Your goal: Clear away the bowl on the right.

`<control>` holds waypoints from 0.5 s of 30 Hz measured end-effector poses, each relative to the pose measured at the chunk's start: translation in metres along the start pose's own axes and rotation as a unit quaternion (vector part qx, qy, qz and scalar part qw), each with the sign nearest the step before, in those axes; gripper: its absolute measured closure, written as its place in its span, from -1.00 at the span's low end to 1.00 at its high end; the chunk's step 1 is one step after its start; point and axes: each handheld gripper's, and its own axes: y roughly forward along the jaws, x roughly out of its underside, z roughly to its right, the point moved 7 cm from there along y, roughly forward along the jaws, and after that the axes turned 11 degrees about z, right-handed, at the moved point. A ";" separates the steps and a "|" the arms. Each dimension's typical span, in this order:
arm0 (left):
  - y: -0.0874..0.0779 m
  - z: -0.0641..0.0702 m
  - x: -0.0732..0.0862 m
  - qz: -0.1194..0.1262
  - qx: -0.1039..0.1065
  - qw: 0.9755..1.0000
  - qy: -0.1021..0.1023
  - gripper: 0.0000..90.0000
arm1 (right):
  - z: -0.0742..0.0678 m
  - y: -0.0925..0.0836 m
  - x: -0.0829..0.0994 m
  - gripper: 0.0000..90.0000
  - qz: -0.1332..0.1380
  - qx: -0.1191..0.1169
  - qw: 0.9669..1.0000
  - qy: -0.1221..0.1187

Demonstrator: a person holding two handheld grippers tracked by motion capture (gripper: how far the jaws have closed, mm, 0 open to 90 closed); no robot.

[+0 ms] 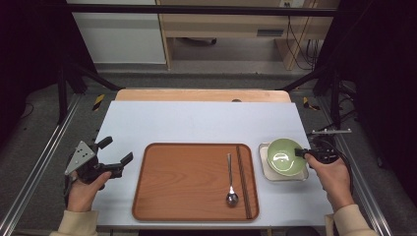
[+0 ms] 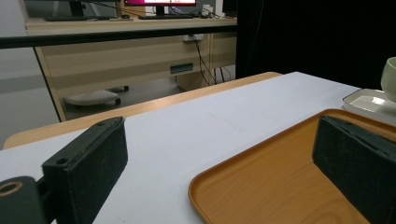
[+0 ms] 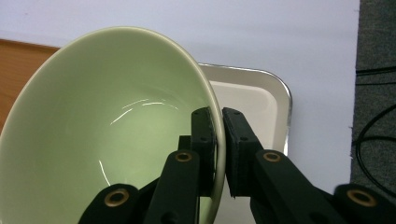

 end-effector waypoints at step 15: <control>0.000 0.000 -0.001 0.000 0.001 1.000 0.002 -0.94 | -0.044 -0.005 -0.024 0.86 0.018 -0.038 0.998 -0.037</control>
